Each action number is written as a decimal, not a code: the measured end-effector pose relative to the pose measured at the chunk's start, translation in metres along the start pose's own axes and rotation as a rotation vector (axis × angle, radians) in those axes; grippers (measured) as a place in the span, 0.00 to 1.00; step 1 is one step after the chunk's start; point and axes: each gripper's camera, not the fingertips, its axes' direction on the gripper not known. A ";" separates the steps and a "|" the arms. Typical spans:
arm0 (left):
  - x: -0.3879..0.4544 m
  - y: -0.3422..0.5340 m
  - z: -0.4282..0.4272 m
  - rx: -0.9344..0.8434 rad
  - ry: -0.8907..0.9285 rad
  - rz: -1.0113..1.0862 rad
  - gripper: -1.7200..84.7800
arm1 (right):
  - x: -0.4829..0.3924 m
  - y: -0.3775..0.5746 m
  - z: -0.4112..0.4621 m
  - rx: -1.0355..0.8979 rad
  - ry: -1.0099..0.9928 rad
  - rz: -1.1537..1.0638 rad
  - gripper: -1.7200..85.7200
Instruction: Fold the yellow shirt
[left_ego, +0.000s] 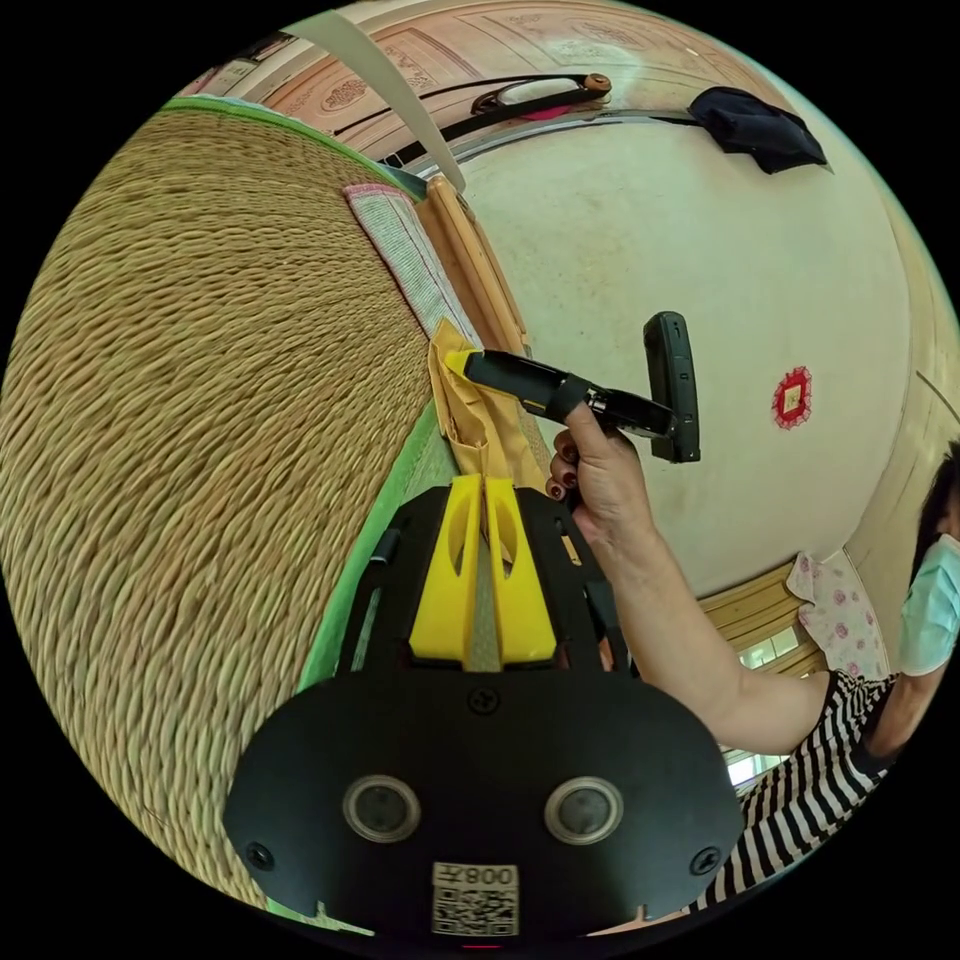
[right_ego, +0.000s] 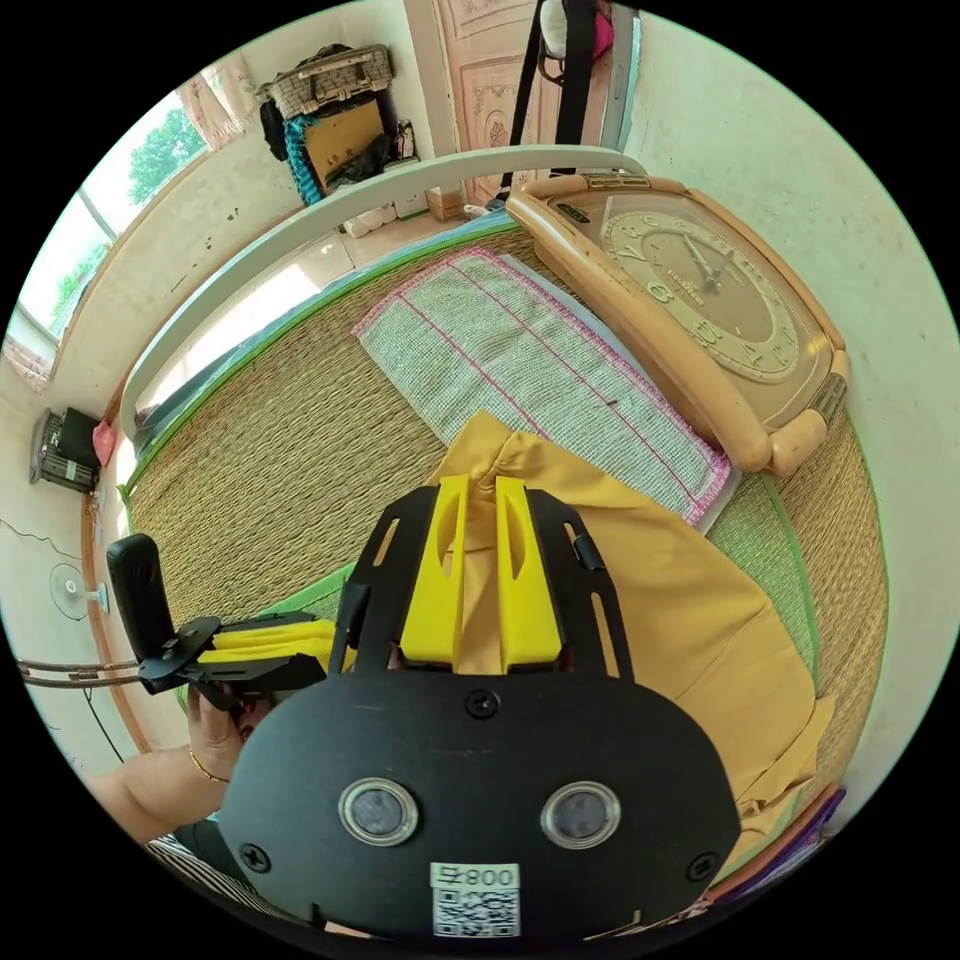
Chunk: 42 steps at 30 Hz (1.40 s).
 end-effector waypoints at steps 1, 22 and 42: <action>0.001 -0.001 0.001 -0.002 -0.001 -0.001 0.02 | 0.001 -0.001 -0.001 -0.001 -0.003 -0.001 0.07; 0.099 0.007 0.046 -0.026 -0.043 0.150 0.02 | 0.208 0.146 -0.058 0.196 -0.539 0.257 0.03; 0.305 0.090 0.264 -0.539 -0.234 0.749 0.02 | 0.475 0.446 0.023 0.349 -0.850 0.605 0.04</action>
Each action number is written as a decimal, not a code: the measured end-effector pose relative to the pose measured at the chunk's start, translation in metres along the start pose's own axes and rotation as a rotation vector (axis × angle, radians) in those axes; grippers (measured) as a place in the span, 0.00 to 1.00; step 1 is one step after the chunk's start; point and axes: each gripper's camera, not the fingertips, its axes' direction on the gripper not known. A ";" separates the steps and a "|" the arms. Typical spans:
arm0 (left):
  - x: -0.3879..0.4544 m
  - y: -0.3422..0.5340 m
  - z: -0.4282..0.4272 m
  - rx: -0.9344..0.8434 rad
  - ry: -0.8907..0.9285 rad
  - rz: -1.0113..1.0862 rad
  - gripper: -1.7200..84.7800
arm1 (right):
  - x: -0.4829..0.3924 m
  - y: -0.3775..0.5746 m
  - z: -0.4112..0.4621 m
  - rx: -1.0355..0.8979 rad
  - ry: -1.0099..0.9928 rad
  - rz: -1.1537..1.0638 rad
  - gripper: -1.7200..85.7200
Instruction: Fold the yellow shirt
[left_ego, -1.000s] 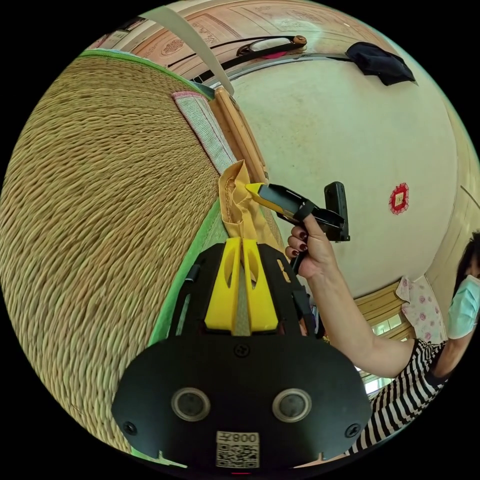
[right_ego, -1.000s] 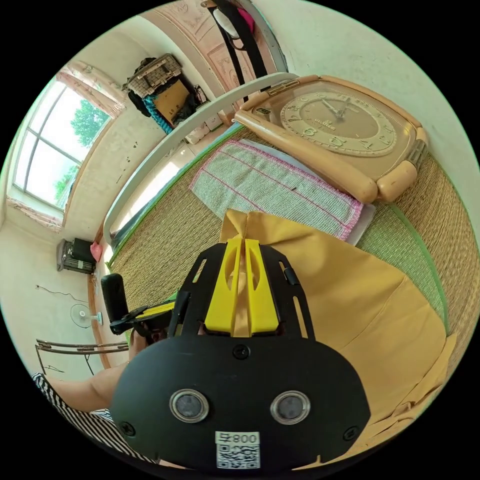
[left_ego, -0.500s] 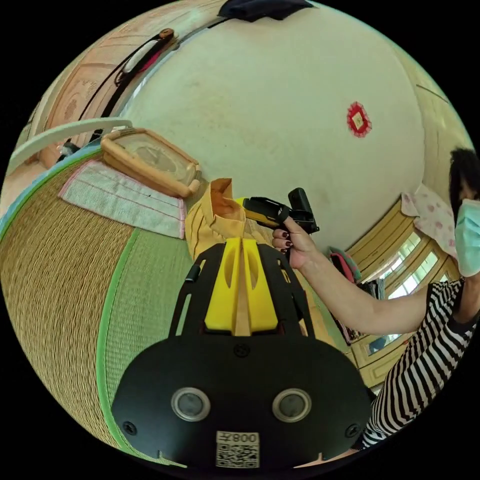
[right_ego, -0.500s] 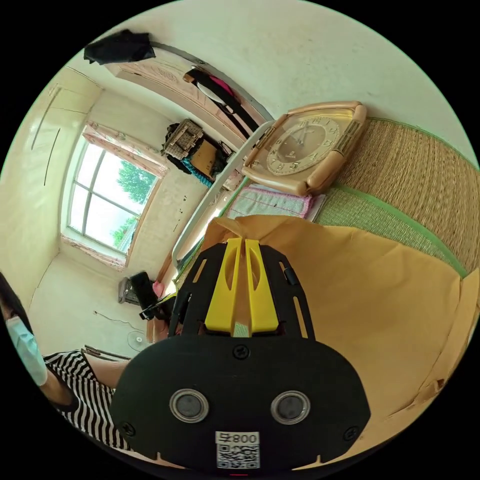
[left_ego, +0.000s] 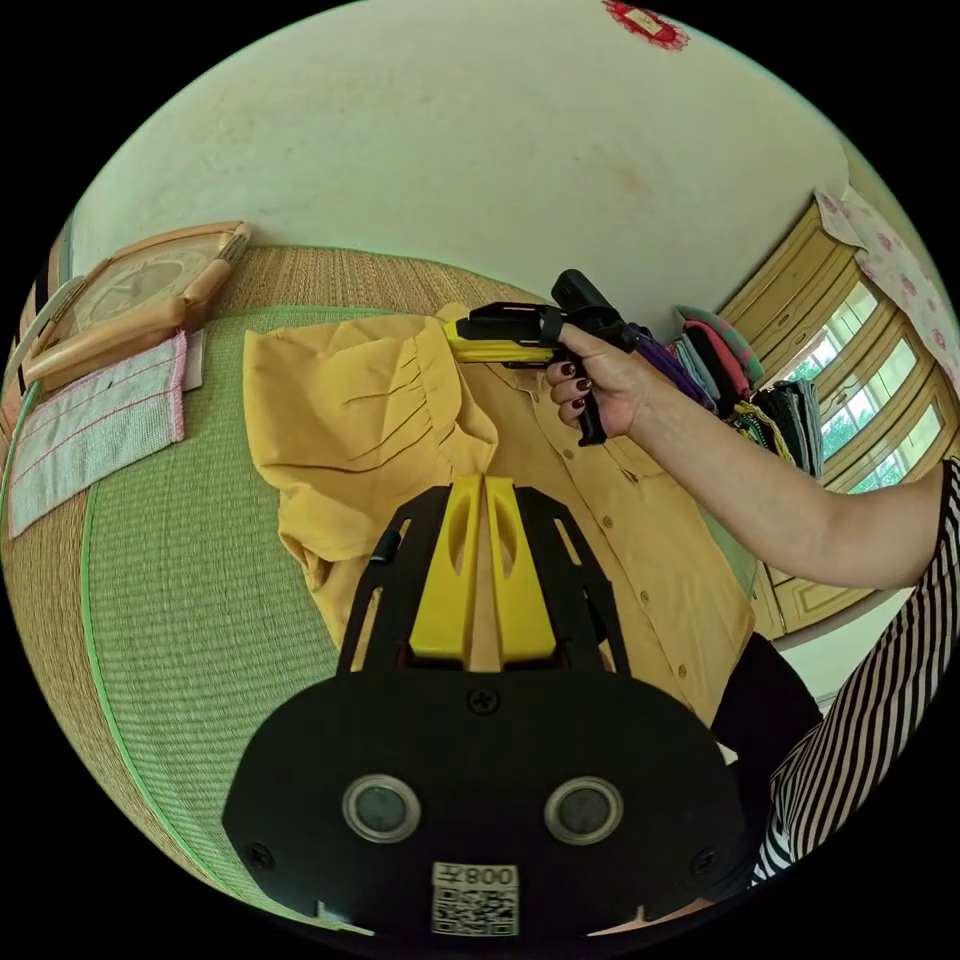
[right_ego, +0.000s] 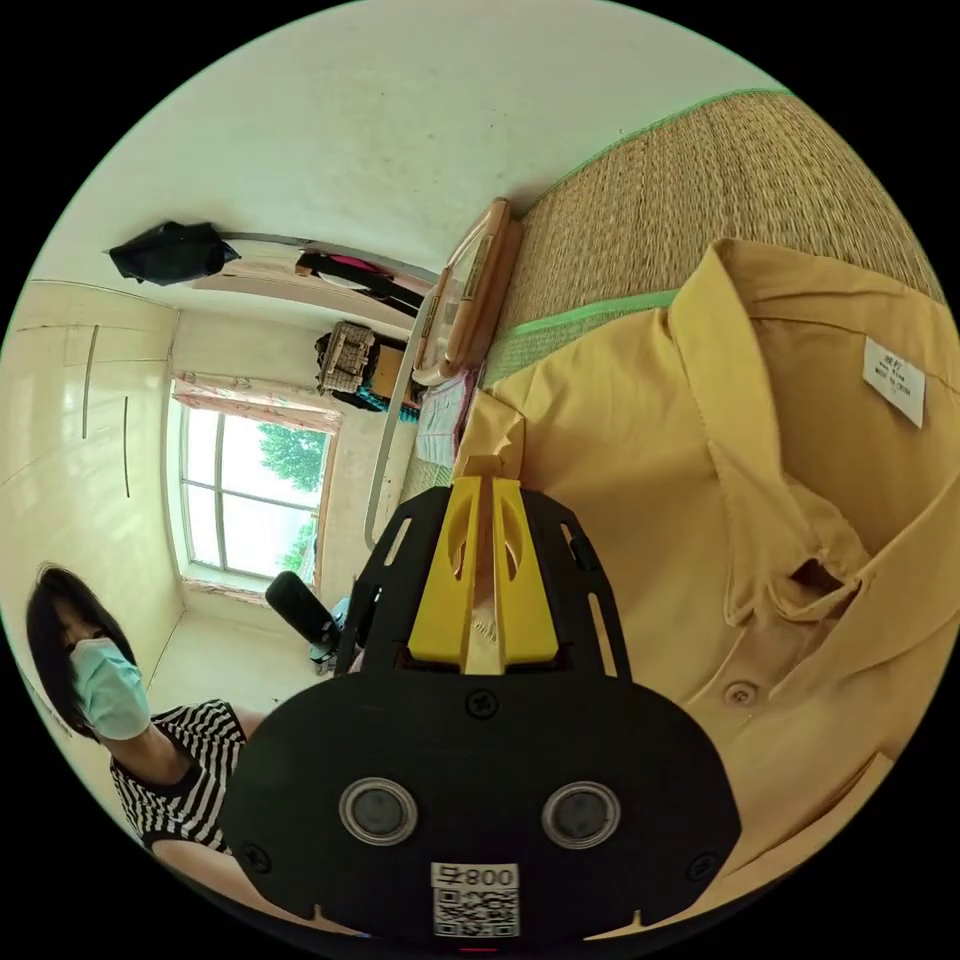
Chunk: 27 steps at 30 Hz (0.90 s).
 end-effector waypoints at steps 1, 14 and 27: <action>0.003 -0.004 0.007 -0.007 0.012 -0.008 0.02 | 0.006 0.001 -0.003 0.005 -0.005 0.003 0.05; 0.042 -0.048 0.064 -0.105 0.029 -0.015 0.02 | 0.047 0.021 -0.038 0.073 0.017 -0.040 0.06; 0.000 -0.055 0.047 -0.063 -0.078 -0.265 0.02 | 0.045 0.011 0.041 -0.101 0.305 -0.091 0.02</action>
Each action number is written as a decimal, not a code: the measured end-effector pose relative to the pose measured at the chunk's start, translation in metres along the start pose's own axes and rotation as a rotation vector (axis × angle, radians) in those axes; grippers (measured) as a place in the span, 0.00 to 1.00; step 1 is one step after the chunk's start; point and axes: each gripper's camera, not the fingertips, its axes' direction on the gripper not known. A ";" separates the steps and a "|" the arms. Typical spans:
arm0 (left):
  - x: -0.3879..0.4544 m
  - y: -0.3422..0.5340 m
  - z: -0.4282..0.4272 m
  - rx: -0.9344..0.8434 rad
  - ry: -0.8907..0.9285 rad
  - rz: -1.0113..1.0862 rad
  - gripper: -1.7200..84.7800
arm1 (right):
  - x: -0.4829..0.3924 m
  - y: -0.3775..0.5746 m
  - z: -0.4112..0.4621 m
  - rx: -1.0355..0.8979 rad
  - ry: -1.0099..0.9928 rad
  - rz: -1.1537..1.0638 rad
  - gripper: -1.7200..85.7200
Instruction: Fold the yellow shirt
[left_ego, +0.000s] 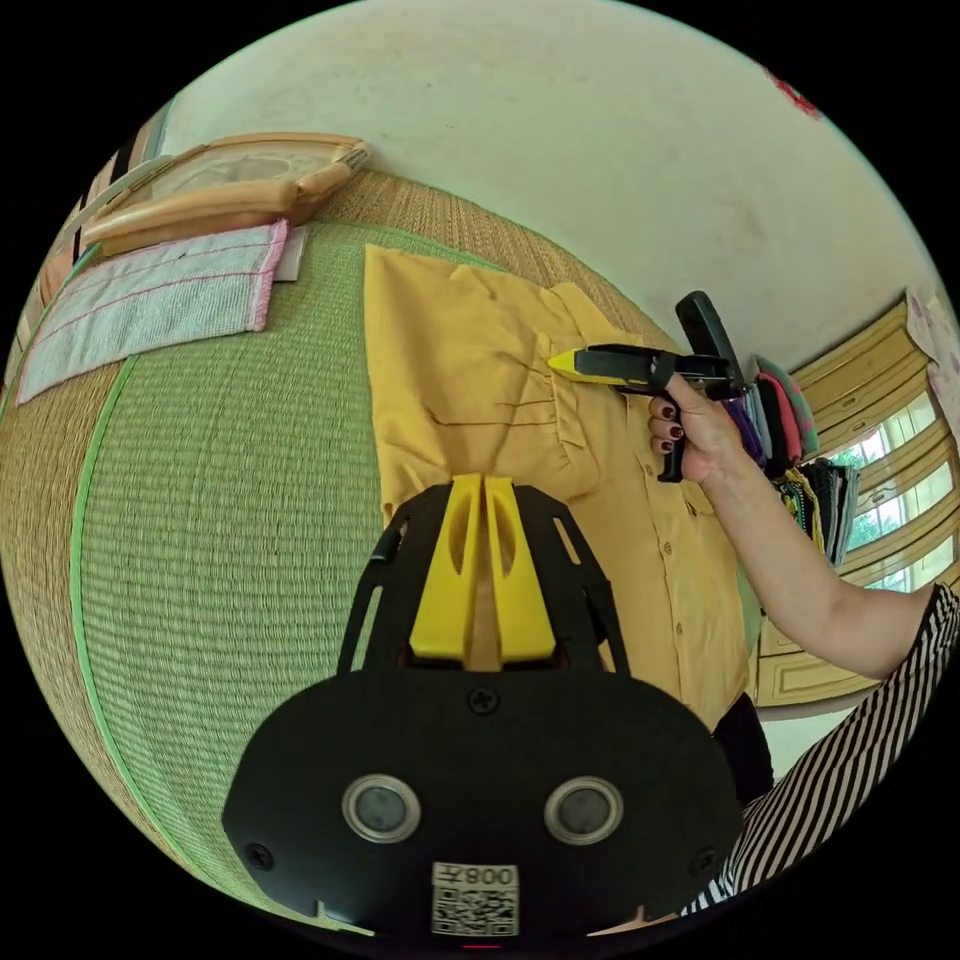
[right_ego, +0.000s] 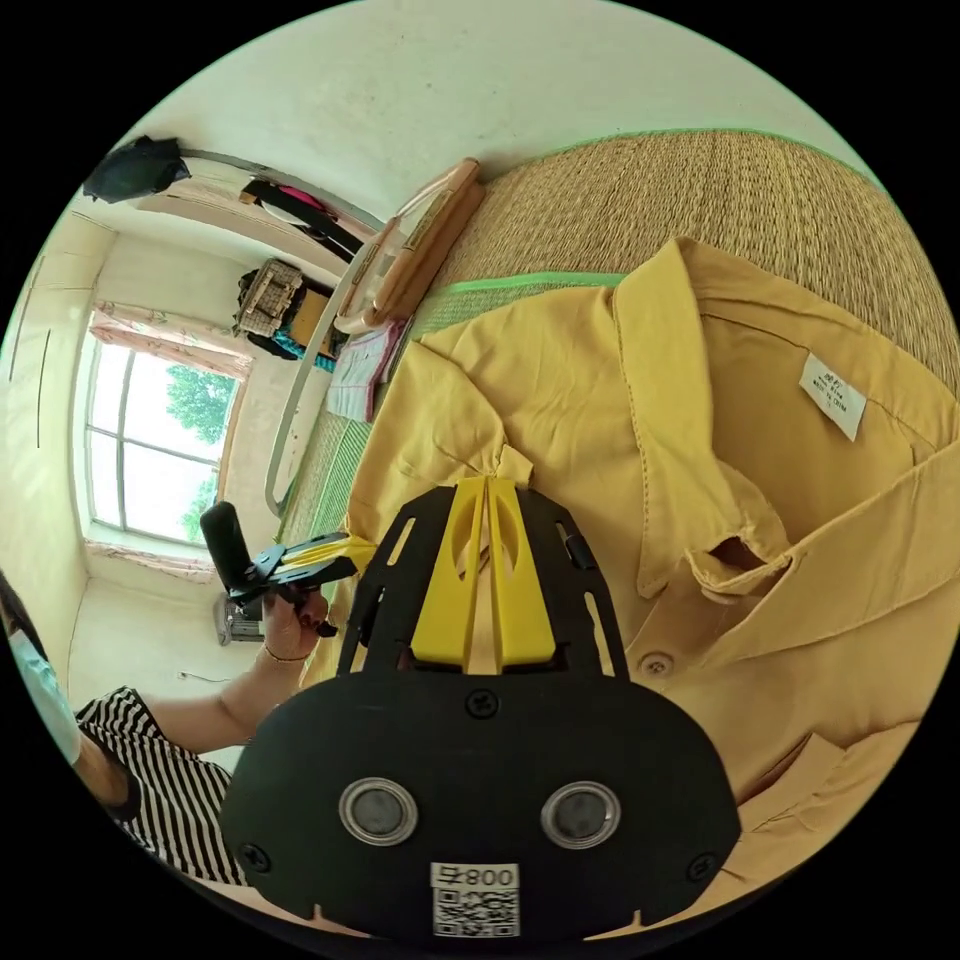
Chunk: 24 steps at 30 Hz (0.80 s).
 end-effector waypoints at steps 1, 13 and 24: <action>-0.001 0.000 0.000 0.007 0.034 -0.007 0.02 | -0.001 0.001 0.000 0.003 -0.001 0.001 0.02; 0.010 -0.012 -0.005 0.013 0.016 0.013 0.02 | -0.107 0.062 0.067 -0.160 0.210 -0.275 0.02; 0.000 -0.030 -0.008 0.037 0.003 -0.034 0.02 | -0.107 0.089 0.083 -0.102 0.222 -0.266 0.02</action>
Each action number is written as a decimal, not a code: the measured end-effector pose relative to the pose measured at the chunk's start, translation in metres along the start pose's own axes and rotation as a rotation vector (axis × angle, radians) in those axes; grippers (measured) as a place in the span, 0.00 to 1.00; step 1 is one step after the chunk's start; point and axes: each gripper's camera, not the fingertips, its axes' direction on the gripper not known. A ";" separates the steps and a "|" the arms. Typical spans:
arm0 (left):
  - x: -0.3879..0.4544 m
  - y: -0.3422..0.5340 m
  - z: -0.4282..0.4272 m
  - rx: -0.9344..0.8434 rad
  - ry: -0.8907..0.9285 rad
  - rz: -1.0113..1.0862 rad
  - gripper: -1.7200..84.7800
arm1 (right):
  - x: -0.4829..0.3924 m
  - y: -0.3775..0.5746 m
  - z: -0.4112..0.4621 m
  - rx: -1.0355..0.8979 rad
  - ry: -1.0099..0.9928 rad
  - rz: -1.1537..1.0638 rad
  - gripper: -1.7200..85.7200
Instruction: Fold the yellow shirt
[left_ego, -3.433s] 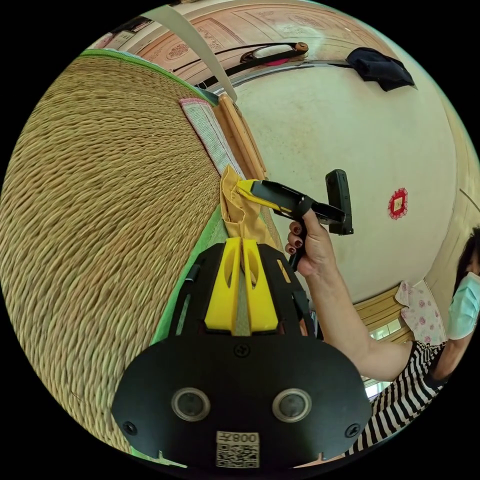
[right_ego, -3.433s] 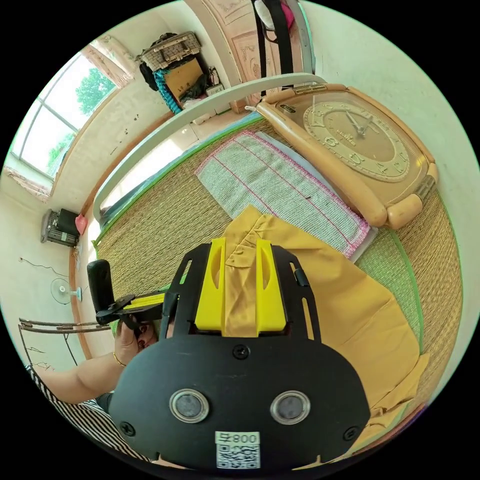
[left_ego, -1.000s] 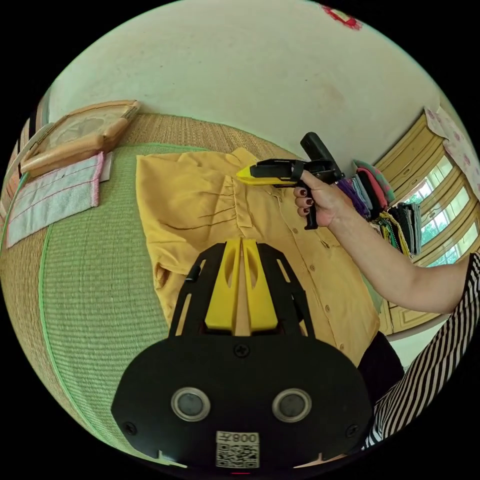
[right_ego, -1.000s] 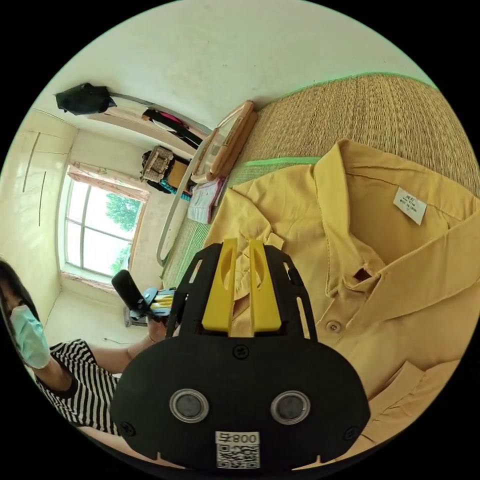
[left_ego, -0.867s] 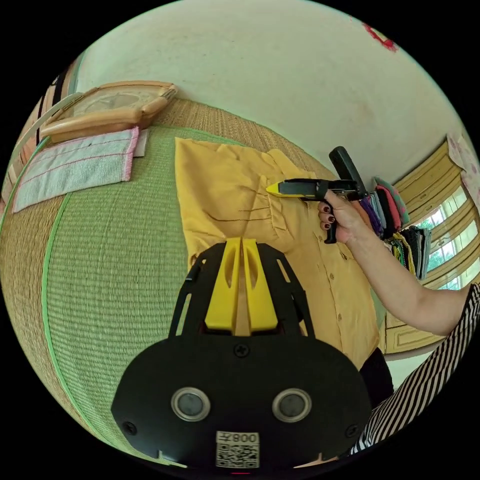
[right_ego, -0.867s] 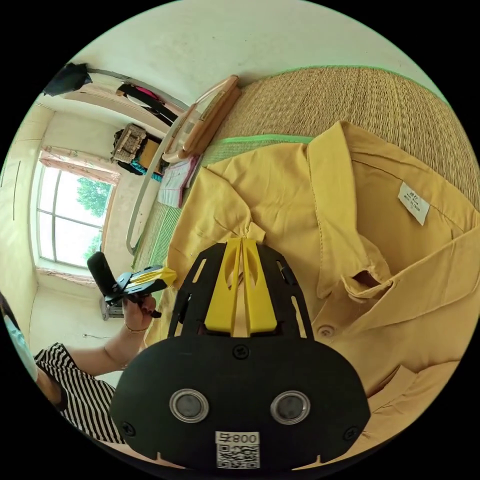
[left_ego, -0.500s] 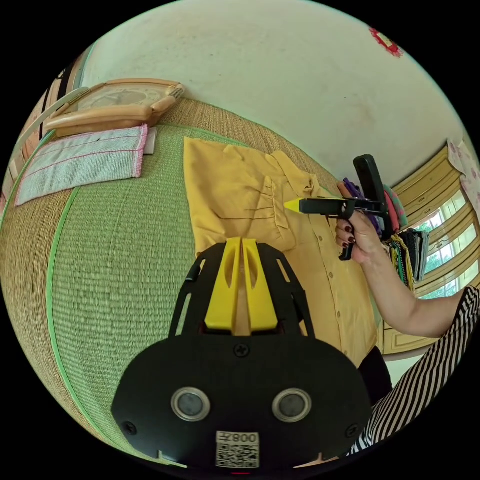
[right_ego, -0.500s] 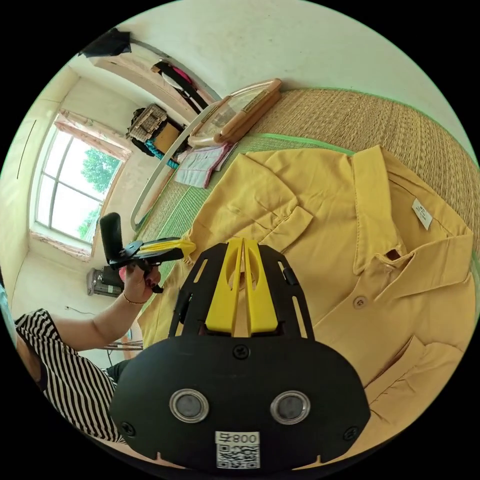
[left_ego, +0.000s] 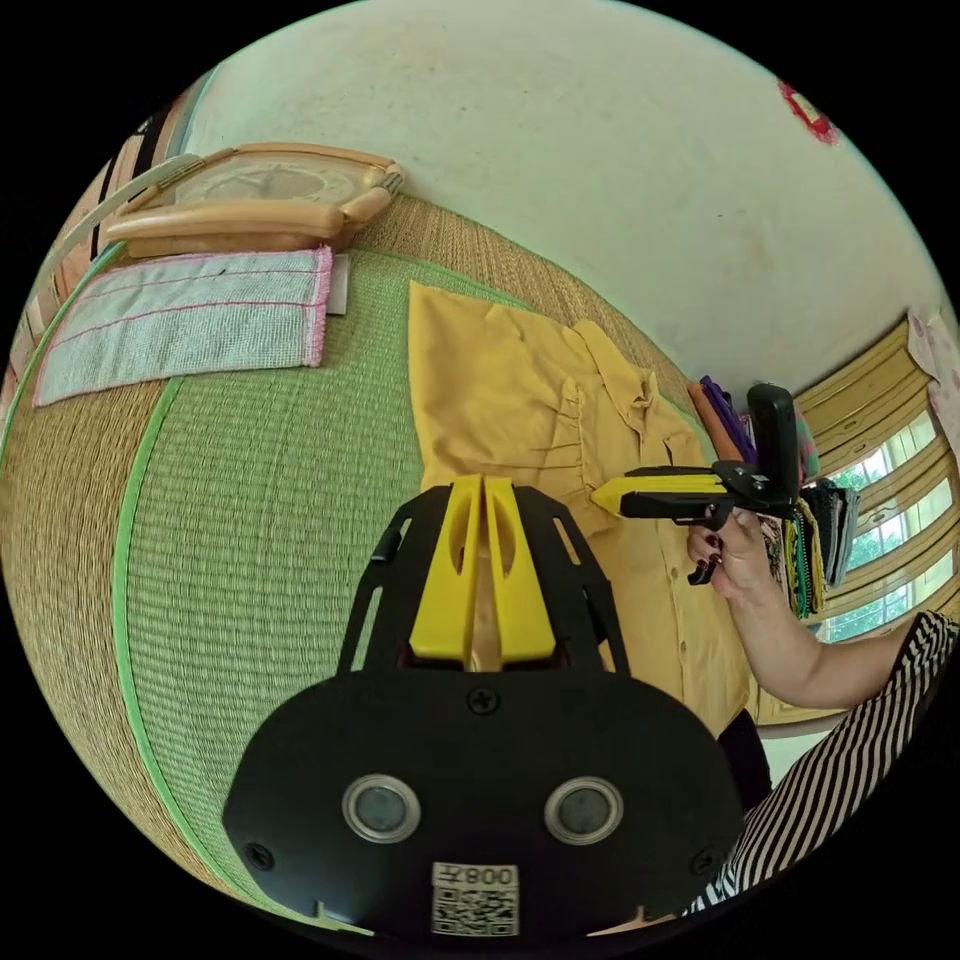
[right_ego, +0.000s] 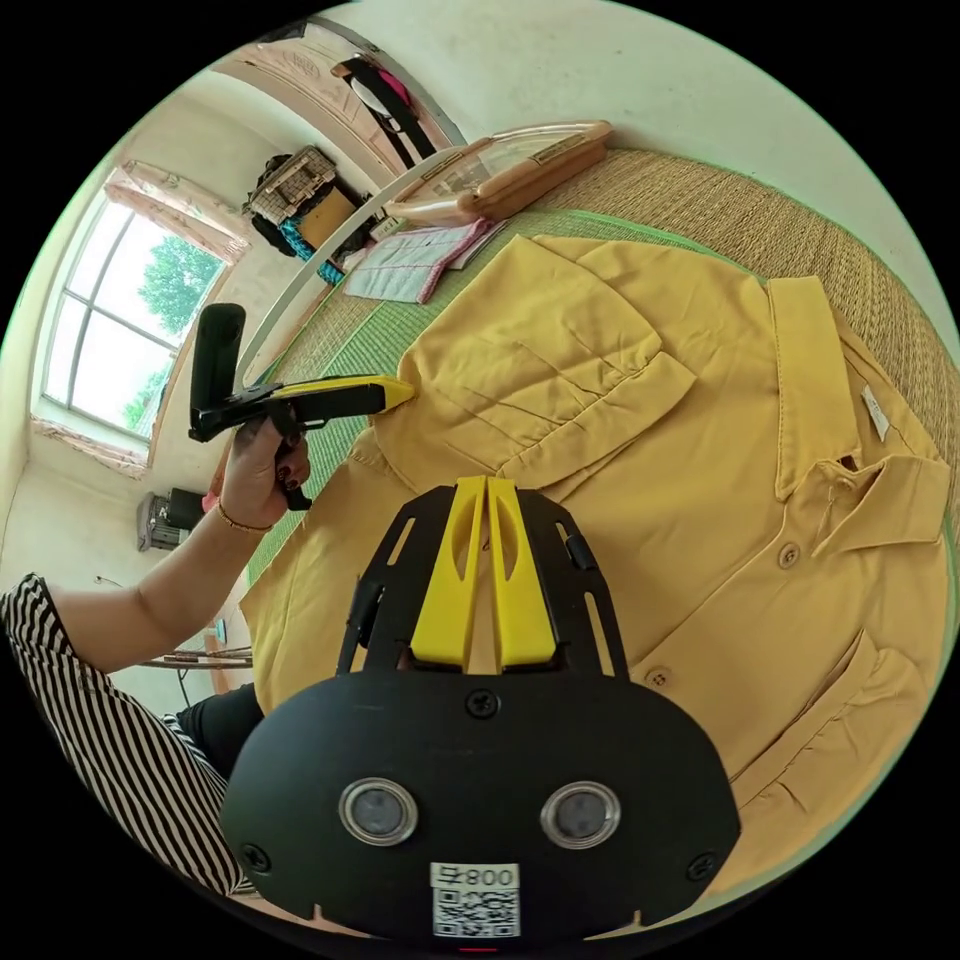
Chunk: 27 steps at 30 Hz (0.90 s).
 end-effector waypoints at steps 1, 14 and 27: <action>0.004 0.001 -0.004 0.025 -0.021 0.008 0.02 | -0.001 0.003 -0.001 0.010 0.005 -0.002 0.02; 0.032 0.001 -0.003 0.018 -0.007 0.092 0.02 | 0.027 0.070 0.001 0.100 -0.044 0.081 0.02; 0.086 -0.014 0.037 -0.087 0.104 0.208 0.02 | 0.097 0.281 -0.071 0.254 0.181 0.393 0.02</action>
